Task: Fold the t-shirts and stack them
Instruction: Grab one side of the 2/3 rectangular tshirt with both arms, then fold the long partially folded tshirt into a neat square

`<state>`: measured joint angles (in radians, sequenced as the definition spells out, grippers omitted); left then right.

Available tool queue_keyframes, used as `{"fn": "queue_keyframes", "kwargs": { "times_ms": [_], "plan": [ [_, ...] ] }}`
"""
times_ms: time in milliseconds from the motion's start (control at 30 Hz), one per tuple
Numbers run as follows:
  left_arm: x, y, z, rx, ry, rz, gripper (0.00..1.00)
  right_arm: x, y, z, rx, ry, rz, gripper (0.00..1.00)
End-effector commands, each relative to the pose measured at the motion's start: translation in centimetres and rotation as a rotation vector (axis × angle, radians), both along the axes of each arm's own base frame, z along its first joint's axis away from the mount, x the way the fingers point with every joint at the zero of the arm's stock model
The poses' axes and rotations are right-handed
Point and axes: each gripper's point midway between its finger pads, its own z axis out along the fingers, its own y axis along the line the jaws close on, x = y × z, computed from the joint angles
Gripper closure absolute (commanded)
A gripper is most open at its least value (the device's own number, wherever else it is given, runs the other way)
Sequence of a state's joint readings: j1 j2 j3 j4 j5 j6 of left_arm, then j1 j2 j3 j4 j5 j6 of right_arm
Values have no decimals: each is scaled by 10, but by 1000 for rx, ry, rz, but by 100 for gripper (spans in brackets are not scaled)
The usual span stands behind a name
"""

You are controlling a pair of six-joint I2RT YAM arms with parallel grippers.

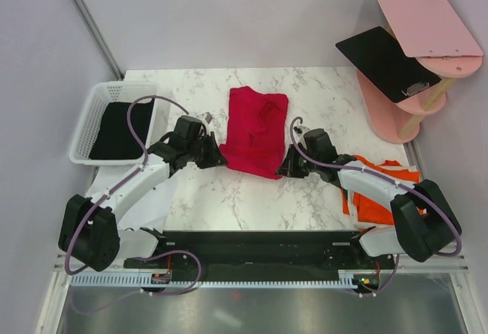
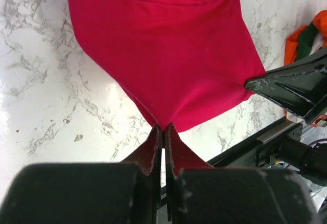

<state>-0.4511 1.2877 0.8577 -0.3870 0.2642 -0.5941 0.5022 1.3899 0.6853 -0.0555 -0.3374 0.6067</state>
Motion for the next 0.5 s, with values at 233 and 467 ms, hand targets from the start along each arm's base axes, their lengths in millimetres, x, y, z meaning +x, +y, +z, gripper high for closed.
{"fn": "queue_keyframes", "kwargs": {
  "times_ms": [233, 467],
  "plan": [
    [72, -16, 27, 91, -88, -26, 98, 53, -7, 45, -116, -152, -48, 98],
    [124, -26, 24, 92, -100, -37, 98, 108, -10, 44, -165, -176, -95, 98]
  ]
}}
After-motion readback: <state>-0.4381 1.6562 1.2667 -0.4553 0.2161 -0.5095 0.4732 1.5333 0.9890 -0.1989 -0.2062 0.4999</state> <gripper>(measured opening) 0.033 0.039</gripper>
